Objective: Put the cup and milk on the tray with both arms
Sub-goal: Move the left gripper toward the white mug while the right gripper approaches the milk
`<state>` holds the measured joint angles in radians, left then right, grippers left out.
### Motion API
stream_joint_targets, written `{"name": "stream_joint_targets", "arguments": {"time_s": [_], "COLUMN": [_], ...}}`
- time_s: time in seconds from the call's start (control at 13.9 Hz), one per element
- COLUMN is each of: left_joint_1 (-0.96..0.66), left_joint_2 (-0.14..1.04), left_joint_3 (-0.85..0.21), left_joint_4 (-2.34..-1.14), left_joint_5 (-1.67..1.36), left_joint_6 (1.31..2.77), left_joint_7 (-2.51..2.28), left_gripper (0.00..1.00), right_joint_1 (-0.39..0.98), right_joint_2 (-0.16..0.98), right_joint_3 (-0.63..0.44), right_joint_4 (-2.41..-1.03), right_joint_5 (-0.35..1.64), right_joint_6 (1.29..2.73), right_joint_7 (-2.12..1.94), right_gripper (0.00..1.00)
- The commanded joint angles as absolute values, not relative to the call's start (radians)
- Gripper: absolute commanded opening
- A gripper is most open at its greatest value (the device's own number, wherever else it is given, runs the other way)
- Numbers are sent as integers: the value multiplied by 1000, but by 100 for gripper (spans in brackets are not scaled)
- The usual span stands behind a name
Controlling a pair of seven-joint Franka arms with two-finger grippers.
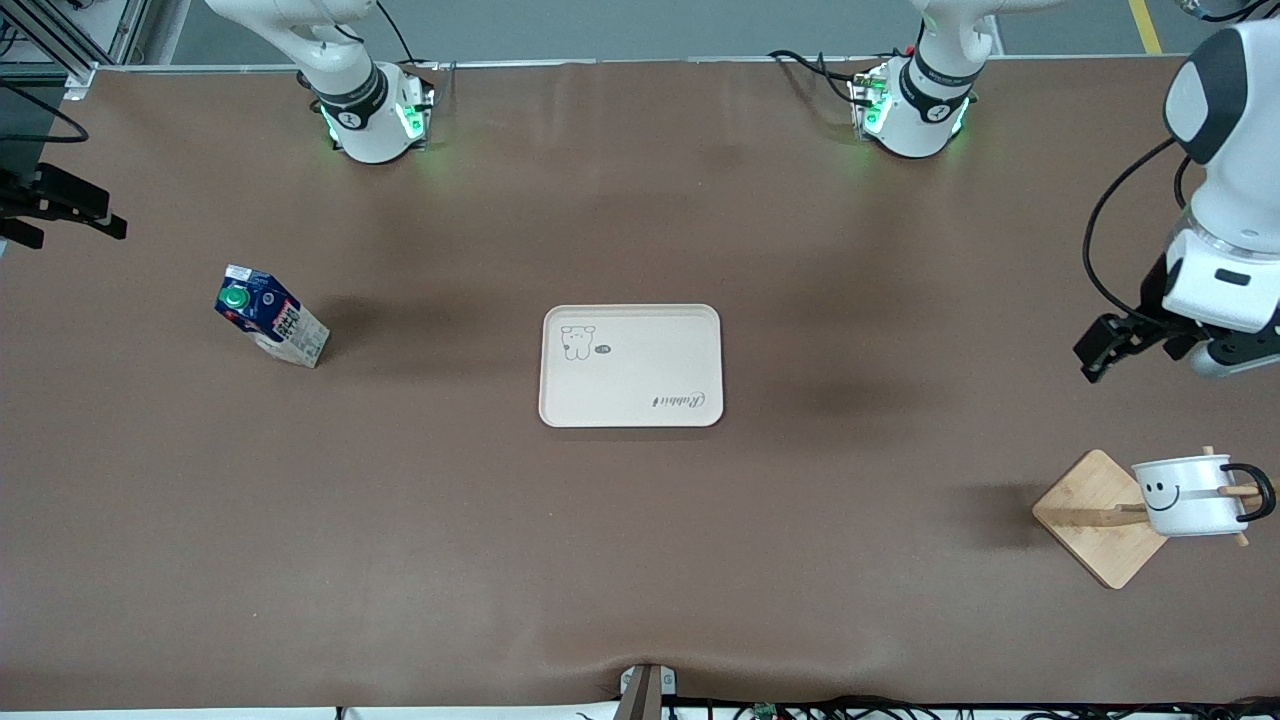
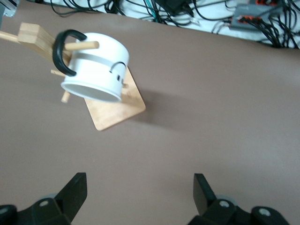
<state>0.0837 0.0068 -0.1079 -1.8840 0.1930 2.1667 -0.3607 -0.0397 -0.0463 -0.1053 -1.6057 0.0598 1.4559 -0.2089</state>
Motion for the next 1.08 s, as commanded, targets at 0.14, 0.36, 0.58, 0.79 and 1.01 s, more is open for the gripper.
{"name": "stream_joint_targets", "arguments": {"time_s": [0.14,0.36,0.58,0.79,1.01], "left_joint_1": [140,141,155,160,175], "left_joint_2": [15,38,67,107,150], "left_joint_3": [-115,-112,-112,-110,-112], "left_joint_4": [-2002,-2043,-2045,-2045,-2042], "left_joint_5": [216,216,216,230,333], "left_joint_6": [2356,2448,2494,2568,2632], "left_joint_7": [-417,-500,-523,-528,-557], "left_gripper": [100,100,100,100,100], "right_joint_1": [-64,-77,-110,-118,-149], "right_joint_2": [23,112,187,227,300], "right_joint_3": [-98,-100,-98,-98,-98], "right_joint_4": [-1554,-1551,-1529,-1529,-1529], "right_joint_5": [44,43,46,49,61], "right_joint_6": [1457,1466,1473,1479,1471], "right_joint_7": [-207,-207,-209,-204,-206], "right_gripper": [100,100,100,100,100]}}
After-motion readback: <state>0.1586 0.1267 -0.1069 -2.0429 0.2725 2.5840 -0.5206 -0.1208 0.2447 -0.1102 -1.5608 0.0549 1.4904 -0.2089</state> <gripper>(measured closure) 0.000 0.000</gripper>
